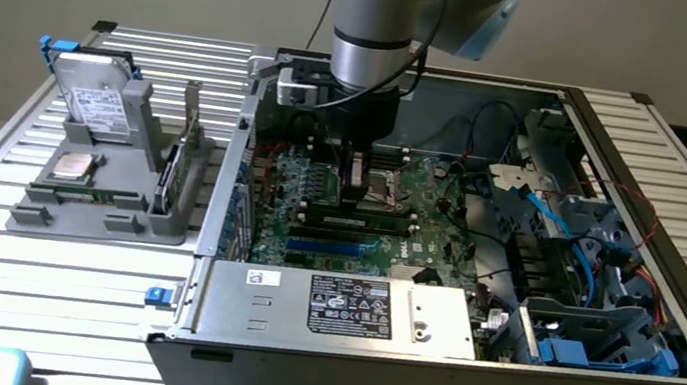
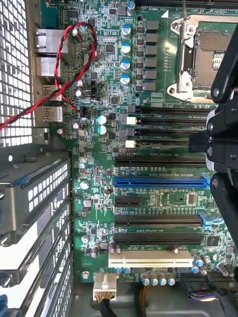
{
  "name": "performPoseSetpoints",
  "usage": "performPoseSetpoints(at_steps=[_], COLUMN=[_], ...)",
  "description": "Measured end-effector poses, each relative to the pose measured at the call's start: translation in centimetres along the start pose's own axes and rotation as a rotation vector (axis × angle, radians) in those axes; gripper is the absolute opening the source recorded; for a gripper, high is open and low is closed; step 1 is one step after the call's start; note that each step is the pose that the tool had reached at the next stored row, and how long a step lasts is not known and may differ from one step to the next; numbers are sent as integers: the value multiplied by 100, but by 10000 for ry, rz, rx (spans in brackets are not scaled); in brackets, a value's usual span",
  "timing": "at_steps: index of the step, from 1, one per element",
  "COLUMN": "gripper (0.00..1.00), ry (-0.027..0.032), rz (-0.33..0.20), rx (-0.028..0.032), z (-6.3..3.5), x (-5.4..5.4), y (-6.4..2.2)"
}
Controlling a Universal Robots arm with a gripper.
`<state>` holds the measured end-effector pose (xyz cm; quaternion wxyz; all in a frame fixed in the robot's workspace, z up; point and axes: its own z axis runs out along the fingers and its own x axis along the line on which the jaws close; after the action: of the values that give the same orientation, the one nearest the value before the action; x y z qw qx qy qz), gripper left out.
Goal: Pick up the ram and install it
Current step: 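Press down the ram until it locks into place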
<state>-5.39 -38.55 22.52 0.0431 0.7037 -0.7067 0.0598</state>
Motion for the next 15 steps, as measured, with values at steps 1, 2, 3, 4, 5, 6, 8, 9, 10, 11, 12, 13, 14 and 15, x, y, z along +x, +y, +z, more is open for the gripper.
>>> performPoseSetpoints(at_steps=[1,2,3,4,5,6,8,9,10,11,12,13,14,15], gripper=[11,11,11,11,11,11,11,11,11,11,11,11,11,11], ry=[0,-1,-2,0,-3,-2,-1,-1,-1,-9,-21,-11,-1,-4], rz=[0,-1,0,0,0,0,0,0,-1,-1,-4,-9,-10,-12], rx=[-1,-1,-1,-2,-3,-2,-3,-3,-4,-5,-9,-39,-67,-79], z=[2,5,7,8,11,13,15,16,16,10,-16,-53,-91,-111], x=[0,-1,-1,-1,-2,-2,-3,-3,-3,-3,0,6,13,16], y=[0,0,0,0,0,0,0,0,0,-1,-5,-9,-17,-31])
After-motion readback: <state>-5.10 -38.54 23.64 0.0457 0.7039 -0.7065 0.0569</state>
